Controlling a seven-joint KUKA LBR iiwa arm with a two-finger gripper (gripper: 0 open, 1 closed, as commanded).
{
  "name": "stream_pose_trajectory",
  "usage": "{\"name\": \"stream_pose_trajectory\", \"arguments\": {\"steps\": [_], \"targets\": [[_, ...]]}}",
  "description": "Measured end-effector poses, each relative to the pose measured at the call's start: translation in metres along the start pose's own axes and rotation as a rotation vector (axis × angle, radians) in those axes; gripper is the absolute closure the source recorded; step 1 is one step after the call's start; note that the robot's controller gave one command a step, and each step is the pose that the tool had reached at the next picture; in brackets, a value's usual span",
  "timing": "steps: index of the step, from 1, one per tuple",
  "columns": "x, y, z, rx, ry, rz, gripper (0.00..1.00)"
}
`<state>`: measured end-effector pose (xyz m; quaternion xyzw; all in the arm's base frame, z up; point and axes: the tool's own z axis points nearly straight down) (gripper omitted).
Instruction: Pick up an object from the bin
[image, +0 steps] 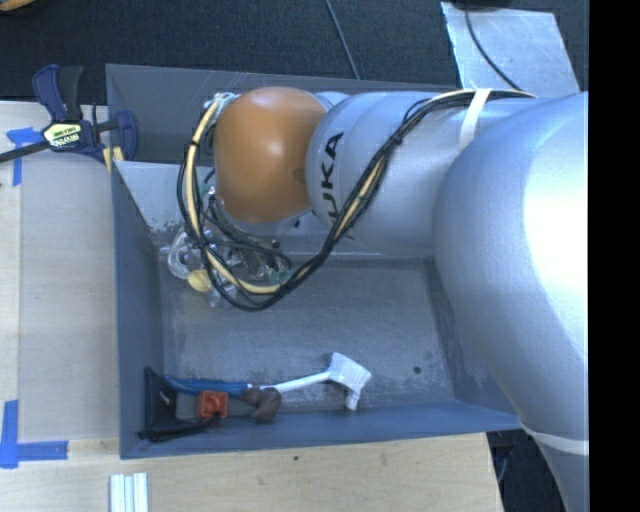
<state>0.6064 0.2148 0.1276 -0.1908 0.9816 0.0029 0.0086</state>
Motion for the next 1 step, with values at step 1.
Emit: {"name": "stream_pose_trajectory", "arguments": {"steps": [1], "targets": [[-0.0007, -0.0001, -0.0093, 0.000, -0.003, 0.001, 1.00]]}}
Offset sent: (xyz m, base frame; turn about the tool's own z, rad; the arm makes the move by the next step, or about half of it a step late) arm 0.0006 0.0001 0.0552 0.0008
